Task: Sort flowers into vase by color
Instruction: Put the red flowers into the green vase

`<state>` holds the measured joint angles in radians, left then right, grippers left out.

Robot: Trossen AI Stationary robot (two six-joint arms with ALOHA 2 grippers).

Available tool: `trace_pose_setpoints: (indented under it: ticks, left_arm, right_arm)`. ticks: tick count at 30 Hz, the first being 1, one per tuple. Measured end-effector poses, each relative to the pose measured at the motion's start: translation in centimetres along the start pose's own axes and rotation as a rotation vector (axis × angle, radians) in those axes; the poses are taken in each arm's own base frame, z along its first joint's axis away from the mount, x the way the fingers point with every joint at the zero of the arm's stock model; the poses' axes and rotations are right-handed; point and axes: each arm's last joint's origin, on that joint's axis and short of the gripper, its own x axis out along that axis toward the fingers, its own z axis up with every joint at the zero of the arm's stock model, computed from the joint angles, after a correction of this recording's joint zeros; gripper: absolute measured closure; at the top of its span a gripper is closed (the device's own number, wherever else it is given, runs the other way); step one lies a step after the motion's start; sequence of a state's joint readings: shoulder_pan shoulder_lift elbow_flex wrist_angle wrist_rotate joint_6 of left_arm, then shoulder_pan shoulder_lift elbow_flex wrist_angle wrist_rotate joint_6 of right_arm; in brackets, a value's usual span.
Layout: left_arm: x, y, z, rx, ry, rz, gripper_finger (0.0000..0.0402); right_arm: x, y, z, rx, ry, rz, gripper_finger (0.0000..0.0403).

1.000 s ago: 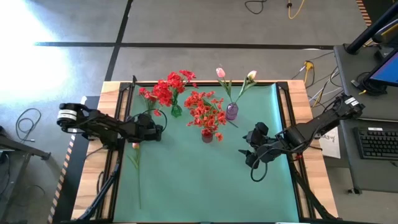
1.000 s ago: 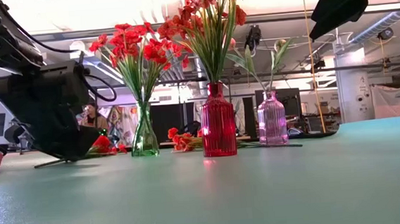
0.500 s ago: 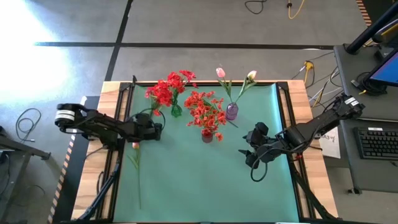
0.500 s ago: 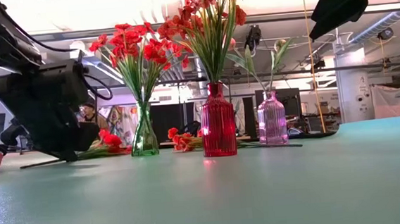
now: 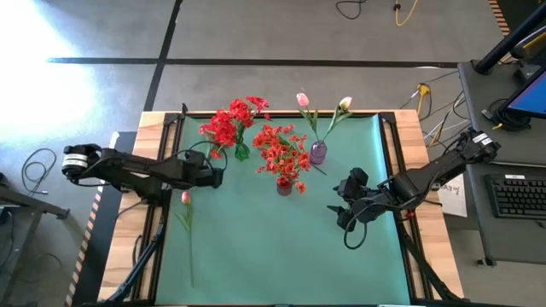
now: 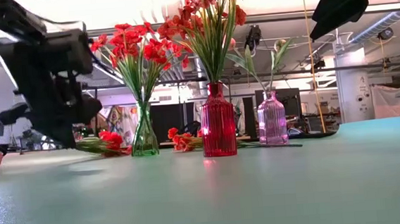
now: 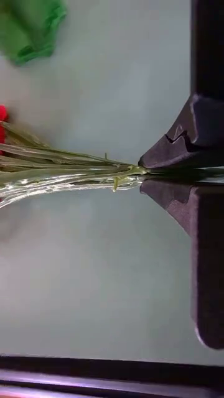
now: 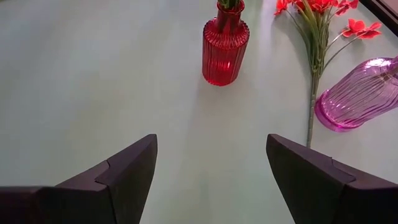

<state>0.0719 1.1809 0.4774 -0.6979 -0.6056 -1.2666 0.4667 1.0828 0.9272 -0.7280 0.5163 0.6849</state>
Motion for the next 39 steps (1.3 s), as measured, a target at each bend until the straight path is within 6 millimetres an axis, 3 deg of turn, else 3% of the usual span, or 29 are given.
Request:
trace_pose_setpoints:
  ticks: [8, 16, 26, 32, 39]
  left_arm:
    - [-2.1, -1.1, 0.1, 0.091, 0.149, -0.082, 0.0401]
    - [-2.4, -1.2, -0.8, 0.068, 0.243, -0.106, 0.0392]
    - [-2.7, -1.4, -1.2, 0.082, 0.296, -0.135, 0.0294]
    - [-2.5, -1.4, -1.0, 0.094, 0.213, -0.129, 0.0232]
    - [-2.1, -1.2, -0.8, 0.102, 0.157, -0.112, 0.0216]
  right_arm:
    - [0.0, 0.0, 0.0, -0.009, 0.000, 0.000, 0.0110]
    - [0.0, 0.0, 0.0, -0.019, 0.000, 0.000, 0.0110]
    - [0.0, 0.0, 0.0, -0.018, 0.001, 0.001, 0.0110]
    - [0.0, 0.0, 0.0, -0.026, 0.001, 0.001, 0.0110]
    - [0.0, 0.0, 0.0, -0.029, 0.000, 0.002, 0.0110]
